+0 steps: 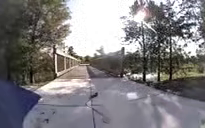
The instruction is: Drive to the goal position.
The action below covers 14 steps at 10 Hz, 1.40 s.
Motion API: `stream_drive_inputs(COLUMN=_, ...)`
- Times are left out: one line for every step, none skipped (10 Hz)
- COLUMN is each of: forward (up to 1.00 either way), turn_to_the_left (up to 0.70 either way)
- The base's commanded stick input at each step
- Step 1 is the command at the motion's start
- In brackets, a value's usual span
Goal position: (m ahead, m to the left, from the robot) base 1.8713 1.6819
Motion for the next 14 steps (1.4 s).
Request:
stream_drive_inputs(forward=-1.0, turn_to_the_left=0.0)
stream_drive_inputs(forward=-1.0, turn_to_the_left=0.0)
stream_drive_inputs(forward=-1.0, turn_to_the_left=0.0)
stream_drive_inputs(forward=-1.0, turn_to_the_left=0.0)
stream_drive_inputs(forward=-1.0, turn_to_the_left=0.0)
stream_drive_inputs(forward=-1.0, turn_to_the_left=0.0)
stream_drive_inputs(forward=-1.0, turn_to_the_left=0.0)
stream_drive_inputs(forward=-1.0, turn_to_the_left=0.11)
stream_drive_inputs(forward=-1.0, turn_to_the_left=0.27)
stream_drive_inputs(forward=-1.0, turn_to_the_left=0.27)
stream_drive_inputs(forward=-0.66, turn_to_the_left=0.33)
stream_drive_inputs(forward=0.0, turn_to_the_left=0.45)
stream_drive_inputs(forward=0.0, turn_to_the_left=0.45)
stream_drive_inputs(forward=0.0, turn_to_the_left=0.45)
